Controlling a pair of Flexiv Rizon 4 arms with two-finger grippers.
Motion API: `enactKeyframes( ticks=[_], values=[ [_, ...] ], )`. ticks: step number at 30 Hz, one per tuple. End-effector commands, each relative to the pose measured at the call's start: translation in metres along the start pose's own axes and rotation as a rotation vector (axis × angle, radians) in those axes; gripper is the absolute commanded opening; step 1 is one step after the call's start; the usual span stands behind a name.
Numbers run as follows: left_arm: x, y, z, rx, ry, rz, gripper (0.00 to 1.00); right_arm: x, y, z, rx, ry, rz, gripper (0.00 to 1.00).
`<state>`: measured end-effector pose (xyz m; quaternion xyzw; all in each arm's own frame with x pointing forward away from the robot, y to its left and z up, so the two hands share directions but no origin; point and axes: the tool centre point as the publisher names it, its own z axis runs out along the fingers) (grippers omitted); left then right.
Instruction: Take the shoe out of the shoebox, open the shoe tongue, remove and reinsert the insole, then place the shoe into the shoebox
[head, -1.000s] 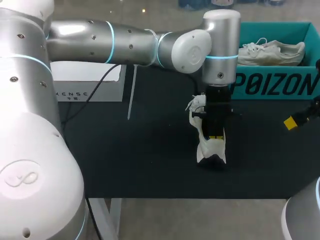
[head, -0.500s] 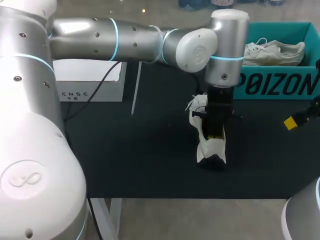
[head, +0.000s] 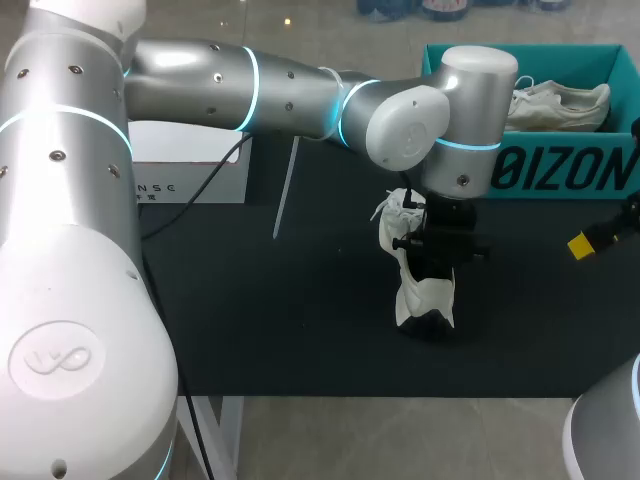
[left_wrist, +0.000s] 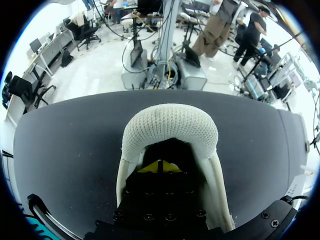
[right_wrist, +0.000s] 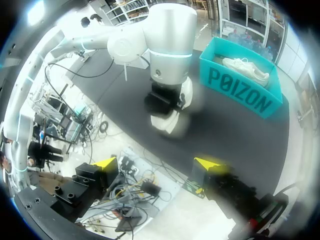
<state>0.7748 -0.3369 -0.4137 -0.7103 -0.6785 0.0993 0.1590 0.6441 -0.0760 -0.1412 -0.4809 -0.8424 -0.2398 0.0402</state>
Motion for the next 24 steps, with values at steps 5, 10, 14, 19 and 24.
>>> enactKeyframes(
  ticks=[5, 10, 14, 19, 24],
  values=[
    [0.018, -0.013, -0.024, -0.117, -0.041, -0.035, 0.0, -0.001, 0.003, 0.001, 0.007, 0.001, 0.002, 1.0],
    [0.023, -0.022, -0.039, -0.179, -0.055, -0.044, 0.0, -0.001, 0.003, 0.001, 0.007, 0.001, 0.002, 1.0],
    [0.024, -0.024, -0.043, -0.229, -0.05, -0.029, 0.0, -0.001, 0.003, 0.001, 0.007, 0.001, 0.002, 1.0],
    [0.018, -0.021, -0.036, -0.256, -0.041, -0.005, 0.0, -0.001, 0.003, 0.001, 0.007, 0.001, 0.002, 1.0],
    [0.011, -0.016, -0.022, -0.257, -0.037, 0.008, 0.0, -0.001, 0.003, 0.001, 0.007, 0.001, 0.002, 1.0]
  ],
)
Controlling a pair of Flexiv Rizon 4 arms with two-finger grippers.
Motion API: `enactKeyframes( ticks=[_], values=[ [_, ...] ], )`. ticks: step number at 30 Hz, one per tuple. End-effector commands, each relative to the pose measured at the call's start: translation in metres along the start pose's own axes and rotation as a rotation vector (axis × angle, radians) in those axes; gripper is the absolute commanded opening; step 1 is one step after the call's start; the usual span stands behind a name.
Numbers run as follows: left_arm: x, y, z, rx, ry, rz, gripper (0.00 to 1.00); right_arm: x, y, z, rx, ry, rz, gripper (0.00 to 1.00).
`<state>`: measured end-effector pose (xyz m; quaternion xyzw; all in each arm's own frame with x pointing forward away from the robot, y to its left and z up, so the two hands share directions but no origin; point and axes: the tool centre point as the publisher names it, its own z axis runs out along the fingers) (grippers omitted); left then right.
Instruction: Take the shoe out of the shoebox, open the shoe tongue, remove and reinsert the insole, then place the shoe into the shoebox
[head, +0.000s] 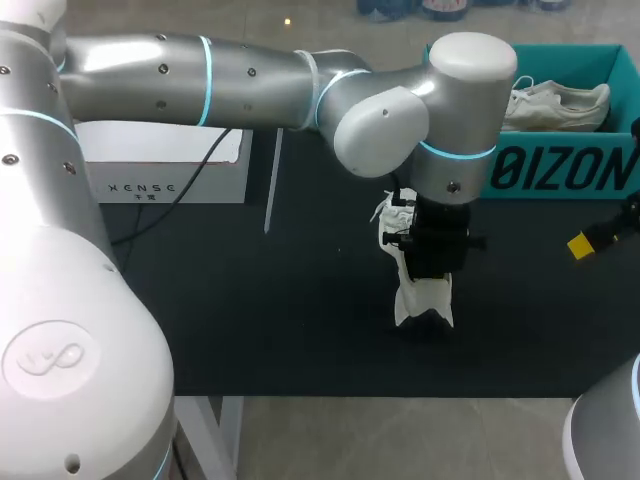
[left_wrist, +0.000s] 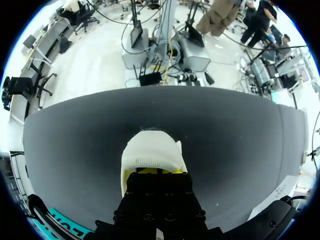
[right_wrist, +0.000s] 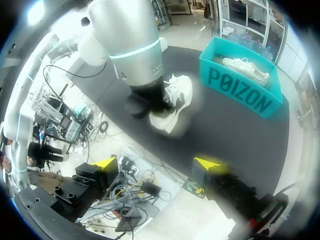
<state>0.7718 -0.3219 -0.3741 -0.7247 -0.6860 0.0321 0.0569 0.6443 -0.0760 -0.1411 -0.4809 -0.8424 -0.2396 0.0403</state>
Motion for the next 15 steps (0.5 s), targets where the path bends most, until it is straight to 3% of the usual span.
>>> enactKeyframes(
  ticks=[1, 8, 15],
  values=[
    [-0.008, -0.001, 0.016, -0.017, 0.001, 0.003, 0.0, -0.001, 0.003, 0.001, 0.007, 0.001, 0.002, 1.0],
    [-0.009, 0.003, 0.033, -0.053, -0.008, -0.043, 0.0, -0.001, 0.003, 0.001, 0.007, 0.001, 0.002, 1.0],
    [-0.004, 0.0, 0.022, -0.101, 0.0, -0.059, 0.0, -0.001, 0.003, 0.001, 0.007, 0.001, 0.002, 1.0]
  ],
)
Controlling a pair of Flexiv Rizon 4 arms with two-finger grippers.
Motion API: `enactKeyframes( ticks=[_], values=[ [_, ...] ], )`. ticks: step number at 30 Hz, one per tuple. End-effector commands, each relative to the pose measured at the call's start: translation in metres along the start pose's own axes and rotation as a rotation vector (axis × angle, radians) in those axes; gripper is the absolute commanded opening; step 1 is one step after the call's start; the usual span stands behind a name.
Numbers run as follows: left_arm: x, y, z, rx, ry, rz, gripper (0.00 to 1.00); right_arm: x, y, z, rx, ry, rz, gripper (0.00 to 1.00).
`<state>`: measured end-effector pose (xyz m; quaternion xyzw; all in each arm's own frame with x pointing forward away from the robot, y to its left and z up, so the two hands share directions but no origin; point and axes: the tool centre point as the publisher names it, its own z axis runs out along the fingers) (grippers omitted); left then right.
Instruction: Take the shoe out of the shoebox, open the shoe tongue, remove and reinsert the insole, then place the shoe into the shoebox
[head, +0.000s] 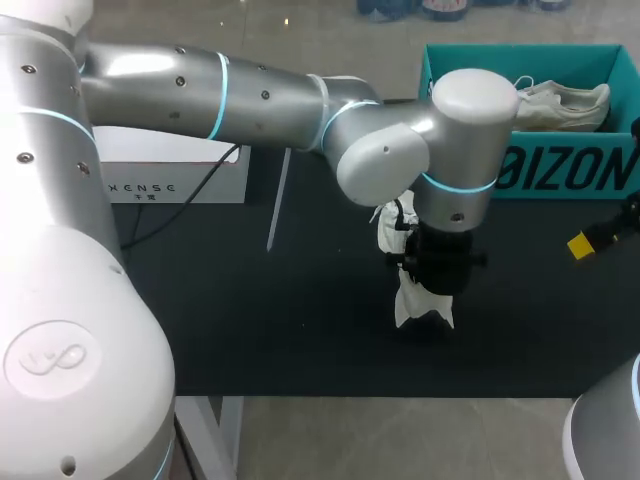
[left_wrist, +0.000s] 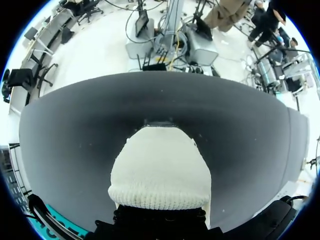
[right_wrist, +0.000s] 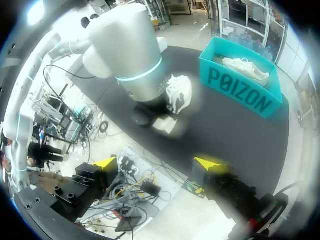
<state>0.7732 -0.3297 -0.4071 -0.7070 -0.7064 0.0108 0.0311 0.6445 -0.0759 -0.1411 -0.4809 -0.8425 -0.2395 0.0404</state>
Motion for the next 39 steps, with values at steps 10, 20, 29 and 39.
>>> enactKeyframes(
  ticks=[10, 20, 29, 39],
  values=[
    [0.018, 0.002, -0.05, -0.123, 0.001, -0.016, 0.0, -0.001, 0.003, 0.001, 0.007, 0.001, 0.002, 1.0],
    [0.024, 0.025, -0.067, -0.187, 0.012, -0.03, 0.0, -0.001, 0.003, 0.001, 0.007, 0.001, 0.002, 1.0],
    [0.016, 0.052, -0.059, -0.212, 0.009, -0.034, 0.0, -0.001, 0.003, 0.001, 0.007, 0.001, 0.002, 1.0],
    [0.005, 0.073, -0.043, -0.22, 0.017, -0.066, 0.0, -0.001, 0.003, 0.001, 0.007, 0.001, 0.002, 1.0]
  ],
)
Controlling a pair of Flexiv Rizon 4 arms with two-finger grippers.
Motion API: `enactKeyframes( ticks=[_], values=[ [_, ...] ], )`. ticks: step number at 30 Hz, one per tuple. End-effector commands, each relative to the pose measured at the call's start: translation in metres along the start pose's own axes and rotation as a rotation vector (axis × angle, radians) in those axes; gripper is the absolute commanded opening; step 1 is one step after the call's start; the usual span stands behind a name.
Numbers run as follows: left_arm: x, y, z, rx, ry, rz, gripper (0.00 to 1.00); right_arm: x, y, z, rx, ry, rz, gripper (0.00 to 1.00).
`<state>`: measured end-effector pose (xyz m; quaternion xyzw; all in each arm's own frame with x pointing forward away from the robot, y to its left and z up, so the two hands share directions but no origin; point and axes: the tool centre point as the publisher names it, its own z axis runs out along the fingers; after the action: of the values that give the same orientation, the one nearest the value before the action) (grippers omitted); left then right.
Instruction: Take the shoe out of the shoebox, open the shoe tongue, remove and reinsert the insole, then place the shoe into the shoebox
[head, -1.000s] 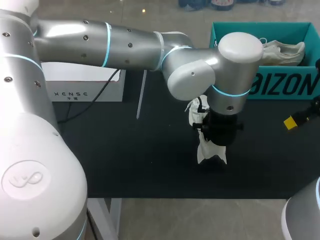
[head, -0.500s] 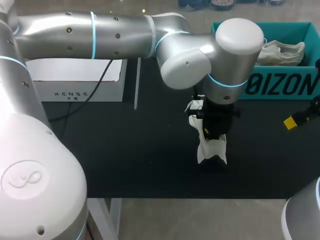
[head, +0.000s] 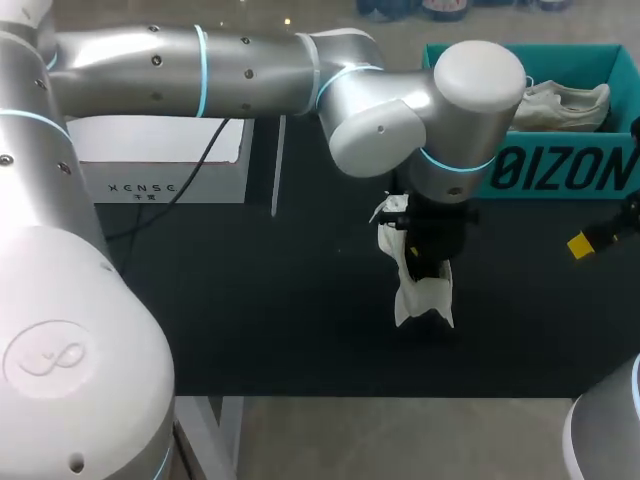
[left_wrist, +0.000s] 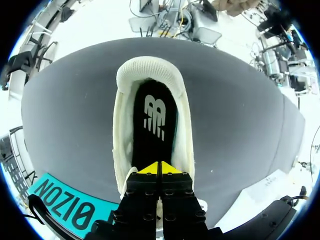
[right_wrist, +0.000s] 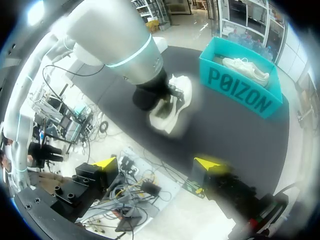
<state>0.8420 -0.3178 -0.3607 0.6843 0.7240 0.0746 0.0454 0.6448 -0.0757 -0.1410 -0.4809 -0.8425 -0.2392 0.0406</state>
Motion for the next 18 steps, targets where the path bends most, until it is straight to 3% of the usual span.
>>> enactKeyframes(
  ticks=[1, 5, 8, 9, 10, 11, 18],
  values=[
    [-0.0091, 0.0058, 0.0086, 0.009, 0.006, -0.013, 0.0, -0.0009, 0.0026, 0.0006, 0.006, 0.001, 0.002, 1.0],
    [-0.01, 0.0059, 0.0095, 0.017, -0.011, -0.044, 0.0, -0.0009, 0.0026, 0.0006, 0.006, 0.001, 0.002, 1.0],
    [-0.0101, 0.0048, 0.0121, 0.032, -0.019, -0.05, 0.44, -0.0009, 0.0026, 0.0006, 0.006, 0.001, 0.002, 1.0],
    [-0.01, 0.0042, 0.0133, 0.037, -0.02, -0.05, 0.62, -0.0009, 0.0026, 0.0006, 0.006, 0.001, 0.002, 1.0],
    [-0.01, 0.0035, 0.0139, 0.038, -0.02, -0.05, 0.9, -0.0009, 0.0026, 0.0006, 0.006, 0.001, 0.002, 1.0],
    [-0.0101, 0.0027, 0.0144, 0.042, -0.023, -0.05, 1.0, -0.0009, 0.0026, 0.0006, 0.006, 0.001, 0.002, 1.0],
    [-0.0097, -0.0037, 0.0178, 0.059, -0.028, -0.041, 1.0, -0.0009, 0.0026, 0.0006, 0.006, 0.001, 0.002, 1.0]
  ],
)
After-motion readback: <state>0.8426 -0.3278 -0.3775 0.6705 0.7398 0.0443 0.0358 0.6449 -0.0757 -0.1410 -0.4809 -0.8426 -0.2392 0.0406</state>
